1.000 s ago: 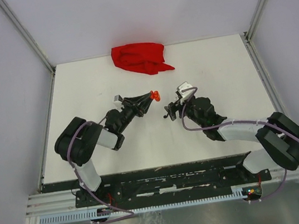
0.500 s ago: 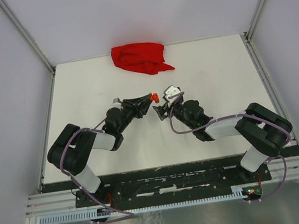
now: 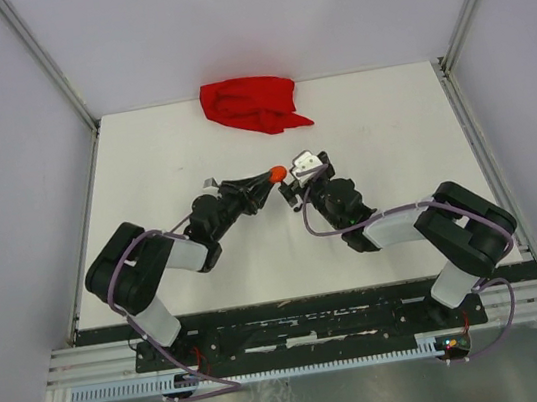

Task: Insert the wireless bluetooth earbuds into the charging case
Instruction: Close the charging case, then place the charging case at the center of the board, then adjust the charging case at the center of the board.

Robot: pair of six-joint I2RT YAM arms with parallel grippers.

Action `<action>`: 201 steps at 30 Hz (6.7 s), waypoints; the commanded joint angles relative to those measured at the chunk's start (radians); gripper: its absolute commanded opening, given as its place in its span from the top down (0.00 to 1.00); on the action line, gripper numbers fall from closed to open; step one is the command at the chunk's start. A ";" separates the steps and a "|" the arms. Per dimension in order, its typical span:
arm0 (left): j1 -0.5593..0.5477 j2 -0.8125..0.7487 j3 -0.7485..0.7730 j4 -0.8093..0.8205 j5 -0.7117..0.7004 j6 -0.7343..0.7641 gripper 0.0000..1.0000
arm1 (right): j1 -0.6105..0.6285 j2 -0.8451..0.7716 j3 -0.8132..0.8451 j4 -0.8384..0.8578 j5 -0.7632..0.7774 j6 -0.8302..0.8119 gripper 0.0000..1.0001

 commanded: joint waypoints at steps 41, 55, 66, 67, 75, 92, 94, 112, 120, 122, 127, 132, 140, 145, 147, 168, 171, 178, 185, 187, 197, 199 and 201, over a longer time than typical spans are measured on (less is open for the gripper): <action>0.061 0.358 0.670 -0.697 -0.026 1.039 0.89 | -0.095 -0.267 0.358 -1.110 0.143 0.345 0.03; 0.067 0.398 0.731 -0.761 -0.023 1.087 0.50 | -0.098 -0.214 0.398 -1.149 0.081 0.354 0.03; 0.132 0.302 0.684 -0.760 -0.015 1.094 0.34 | -0.098 -0.177 0.419 -1.161 0.050 0.359 0.04; 0.138 0.289 0.677 -0.754 -0.009 1.094 0.34 | -0.099 -0.173 0.421 -1.162 0.047 0.359 0.04; 0.172 0.188 0.594 -0.739 -0.033 1.091 0.34 | -0.098 -0.066 0.500 -1.186 -0.027 0.374 0.04; 0.277 -0.097 0.289 -0.699 -0.160 1.097 0.34 | -0.058 0.415 0.958 -1.206 -0.167 0.410 0.07; 0.288 -0.093 0.295 -0.708 -0.143 1.101 0.34 | -0.056 0.447 0.990 -1.200 -0.175 0.409 0.07; 0.321 -0.376 0.090 -0.704 -0.171 1.045 0.34 | -0.023 0.700 1.278 -1.258 -0.195 0.319 0.08; 0.340 -0.466 0.053 -0.743 -0.171 1.051 0.34 | -0.013 0.740 1.318 -1.273 -0.160 0.303 0.14; 0.344 -0.477 0.048 -0.748 -0.170 1.054 0.34 | -0.010 0.743 1.319 -1.274 -0.156 0.299 0.16; 0.351 -0.486 0.040 -0.751 -0.166 1.055 0.34 | -0.005 0.746 1.314 -1.276 -0.145 0.284 0.25; 0.352 -0.482 0.034 -0.751 -0.163 1.056 0.34 | -0.004 0.748 1.311 -1.274 -0.138 0.258 0.31; 0.354 -0.483 0.025 -0.748 -0.162 1.053 0.34 | -0.003 0.727 1.285 -1.278 -0.172 0.213 0.55; 0.355 -0.489 0.018 -0.747 -0.160 1.051 0.34 | -0.003 0.641 1.157 -1.235 -0.225 0.127 0.62; 0.355 -0.489 0.013 -0.741 -0.161 1.048 0.34 | -0.004 0.599 1.085 -1.223 -0.271 0.070 0.64; 0.356 -0.514 -0.030 -0.725 -0.130 1.030 0.34 | -0.036 0.229 0.685 -1.067 -0.186 0.233 0.18; 0.355 -0.521 -0.038 -0.719 -0.122 1.022 0.34 | -0.029 0.232 0.701 -1.121 -0.101 0.270 0.18; 0.356 -0.540 -0.044 -0.711 -0.085 1.011 0.34 | 0.002 0.294 0.769 -1.220 0.033 0.341 0.18; 0.356 -0.569 -0.047 -0.719 -0.075 1.012 0.34 | 0.021 0.343 0.825 -1.268 0.088 0.379 0.18; 0.356 -0.569 -0.045 -0.719 -0.071 1.011 0.34 | 0.025 0.357 0.839 -1.281 0.106 0.385 0.18; 0.355 -0.569 -0.046 -0.719 -0.067 1.011 0.34 | 0.036 0.413 0.874 -1.306 0.134 0.394 0.18; 0.355 -0.568 -0.046 -0.717 -0.067 1.014 0.34 | 0.038 0.423 0.879 -1.311 0.138 0.396 0.18; 0.355 -0.566 -0.045 -0.717 -0.067 1.016 0.34 | 0.039 0.433 0.887 -1.316 0.146 0.396 0.18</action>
